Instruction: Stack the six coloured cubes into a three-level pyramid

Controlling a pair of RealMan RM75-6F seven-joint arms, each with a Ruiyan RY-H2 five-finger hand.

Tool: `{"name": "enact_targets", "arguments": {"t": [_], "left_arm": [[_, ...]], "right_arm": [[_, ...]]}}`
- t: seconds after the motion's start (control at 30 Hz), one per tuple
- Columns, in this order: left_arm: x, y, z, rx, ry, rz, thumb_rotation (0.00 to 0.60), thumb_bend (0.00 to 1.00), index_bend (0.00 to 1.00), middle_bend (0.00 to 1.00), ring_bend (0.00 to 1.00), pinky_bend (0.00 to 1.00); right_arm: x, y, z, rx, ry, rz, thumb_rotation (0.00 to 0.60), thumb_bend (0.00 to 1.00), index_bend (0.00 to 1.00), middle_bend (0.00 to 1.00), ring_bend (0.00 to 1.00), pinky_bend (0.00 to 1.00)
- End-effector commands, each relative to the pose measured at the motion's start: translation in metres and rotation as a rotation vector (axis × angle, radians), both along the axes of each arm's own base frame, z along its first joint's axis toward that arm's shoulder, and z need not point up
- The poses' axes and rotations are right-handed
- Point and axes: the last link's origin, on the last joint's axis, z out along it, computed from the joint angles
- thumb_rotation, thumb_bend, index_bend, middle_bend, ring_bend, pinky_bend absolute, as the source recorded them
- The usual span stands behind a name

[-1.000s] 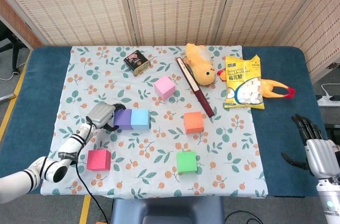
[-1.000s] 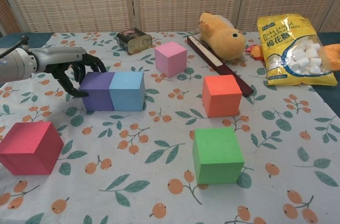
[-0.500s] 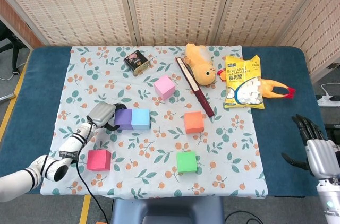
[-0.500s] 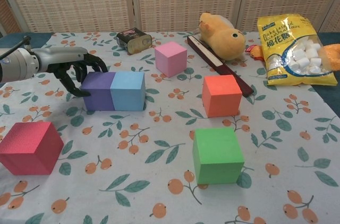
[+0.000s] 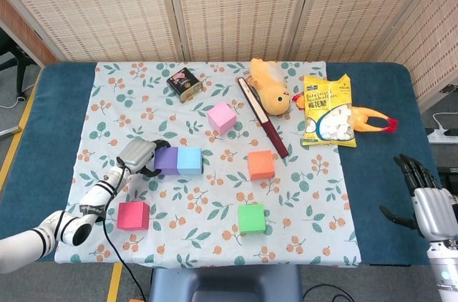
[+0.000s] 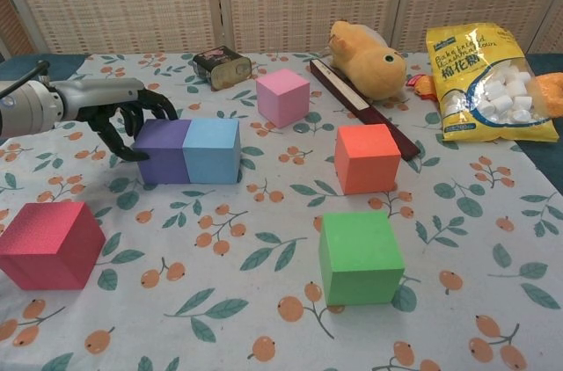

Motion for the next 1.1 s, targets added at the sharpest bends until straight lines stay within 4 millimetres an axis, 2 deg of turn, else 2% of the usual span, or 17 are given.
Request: {"name": "enact_targets", "arguments": {"t": [0.03,0.53,0.6,0.63,0.73,0.8,0.87,1.1], "left_arm": [[0.0,0.0,0.0,-0.003,0.002,0.001,0.6,0.32,0.27,0.3,0.42,0.38],[-0.002,-0.002,-0.002,-0.02,0.009,0.02,0.6,0.32,0.2,0.15,0.3,0.39],[-0.002,-0.003,-0.001,-0.028,0.01,0.026,0.6,0.32,0.17,0.11,0.24,0.38],[-0.003,-0.004,-0.001,-0.035,0.013,0.031,0.6,0.32,0.14,0.07,0.17,0.36],[-0.004,-0.005,0.003,-0.047,0.016,0.041,0.6,0.32,0.07,0.0,0.02,0.24],[-0.003,-0.006,0.009,-0.035,0.002,0.044,0.6,0.32,0.04,0.0,0.0,0.15],[-0.004,-0.008,0.016,-0.015,-0.014,0.045,0.6,0.32,0.03,0.0,0.0,0.12],[-0.015,-0.019,0.057,0.065,-0.072,0.071,0.6,0.32,0.04,0.0,0.0,0.09]], "right_arm": [[0.0,0.0,0.0,-0.001,0.0,0.0,0.6,0.0,0.0,0.04,0.0,0.12],[0.0,0.001,0.0,-0.004,-0.005,0.003,0.6,0.0,0.0,0.04,0.0,0.12],[0.0,0.001,0.0,-0.004,-0.005,0.003,0.6,0.0,0.0,0.04,0.0,0.12],[0.0,0.001,0.0,-0.004,-0.006,0.002,0.6,0.0,0.0,0.04,0.0,0.12],[0.0,0.0,0.0,-0.002,-0.006,0.004,0.6,0.0,0.0,0.04,0.0,0.13],[0.001,-0.002,0.0,0.003,-0.005,0.006,0.6,0.0,0.0,0.04,0.0,0.13],[0.002,-0.004,-0.001,0.015,-0.005,0.011,0.6,0.0,0.0,0.04,0.0,0.13],[0.02,-0.03,-0.011,0.116,-0.034,0.073,0.6,0.0,0.0,0.06,0.0,0.13]]}}
